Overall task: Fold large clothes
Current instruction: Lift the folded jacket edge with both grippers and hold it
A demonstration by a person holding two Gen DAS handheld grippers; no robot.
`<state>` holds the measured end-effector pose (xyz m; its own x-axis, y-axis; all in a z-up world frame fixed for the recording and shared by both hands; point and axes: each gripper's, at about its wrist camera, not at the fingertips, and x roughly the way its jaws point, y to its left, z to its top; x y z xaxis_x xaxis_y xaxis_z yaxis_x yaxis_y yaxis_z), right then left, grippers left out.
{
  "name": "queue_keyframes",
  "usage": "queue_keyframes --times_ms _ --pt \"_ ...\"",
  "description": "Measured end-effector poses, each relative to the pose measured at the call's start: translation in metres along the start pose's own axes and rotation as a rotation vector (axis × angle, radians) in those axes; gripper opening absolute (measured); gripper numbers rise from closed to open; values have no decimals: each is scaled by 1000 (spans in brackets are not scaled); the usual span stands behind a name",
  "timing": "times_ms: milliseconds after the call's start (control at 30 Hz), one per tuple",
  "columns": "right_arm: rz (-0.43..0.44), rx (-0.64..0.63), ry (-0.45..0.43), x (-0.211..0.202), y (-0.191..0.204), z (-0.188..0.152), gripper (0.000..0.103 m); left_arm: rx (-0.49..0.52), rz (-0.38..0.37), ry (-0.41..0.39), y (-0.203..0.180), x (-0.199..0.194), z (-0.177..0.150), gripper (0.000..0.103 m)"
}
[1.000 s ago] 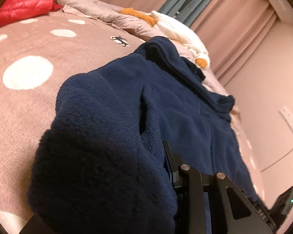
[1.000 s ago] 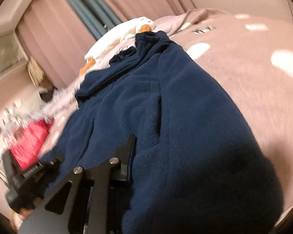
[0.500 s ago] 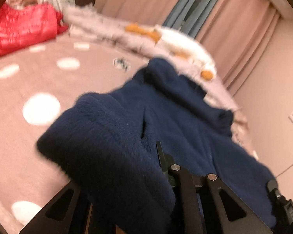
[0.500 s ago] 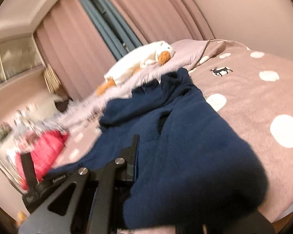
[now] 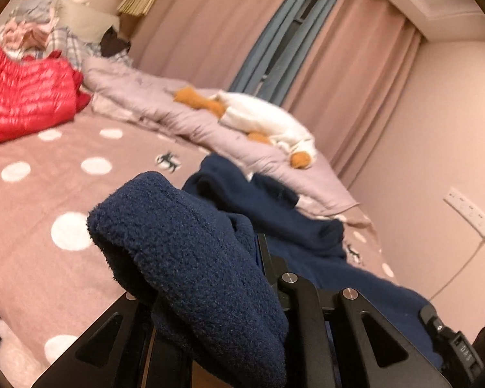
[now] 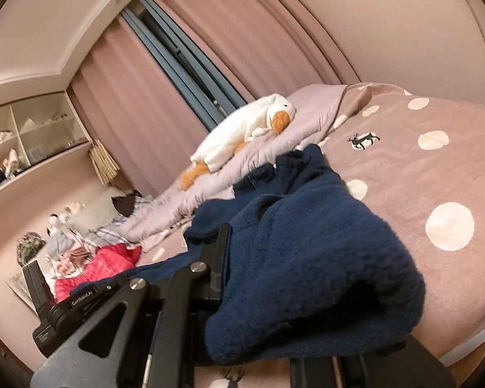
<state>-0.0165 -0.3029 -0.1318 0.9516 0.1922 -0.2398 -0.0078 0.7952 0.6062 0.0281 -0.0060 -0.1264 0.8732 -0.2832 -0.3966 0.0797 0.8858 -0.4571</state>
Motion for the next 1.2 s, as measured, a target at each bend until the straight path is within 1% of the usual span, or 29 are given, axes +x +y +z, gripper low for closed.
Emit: queue_keyframes --times_ms 100,167,233,300,367,433,500,533,667,733,833,900,933,1067,1200 --pt "18 -21 -31 -18 11 4 13 27 -28 -31 -10 -19 5 16" --pt "34 -27 -52 -29 18 8 13 26 -46 -34 -12 -31 7 16" --pt "77 -22 -77 -44 26 15 13 15 -76 -58 -12 -46 10 16" --pt "105 -38 -96 -54 32 18 14 30 -87 -75 -15 -56 12 16" --pt "96 -70 -103 -61 38 20 15 41 -75 -63 -17 -55 13 16" --pt "66 -59 -74 -61 38 19 15 37 -57 -17 -17 -49 11 16" --pt "70 -24 -46 -60 32 17 15 24 -67 8 -15 -51 9 16" --pt "83 -22 -38 -62 31 17 15 23 -80 3 -13 -54 9 16" --pt "96 -83 -78 -78 41 19 15 26 -112 -57 -15 -76 10 16" --pt "130 -112 -119 -89 51 22 15 33 -135 -106 -18 -93 12 16" --pt "155 -170 -174 -103 62 26 15 57 -162 -149 -23 -106 15 16" --pt "161 -174 -186 -106 63 28 16 53 -166 -150 -24 -105 15 16" --pt "157 -166 -179 -104 61 29 17 52 -155 -127 -24 -98 14 16" --pt "125 -120 -118 -87 50 27 17 45 -123 -72 -21 -75 12 16" --pt "100 -117 -95 -80 50 26 18 56 -117 -68 -21 -67 17 16"
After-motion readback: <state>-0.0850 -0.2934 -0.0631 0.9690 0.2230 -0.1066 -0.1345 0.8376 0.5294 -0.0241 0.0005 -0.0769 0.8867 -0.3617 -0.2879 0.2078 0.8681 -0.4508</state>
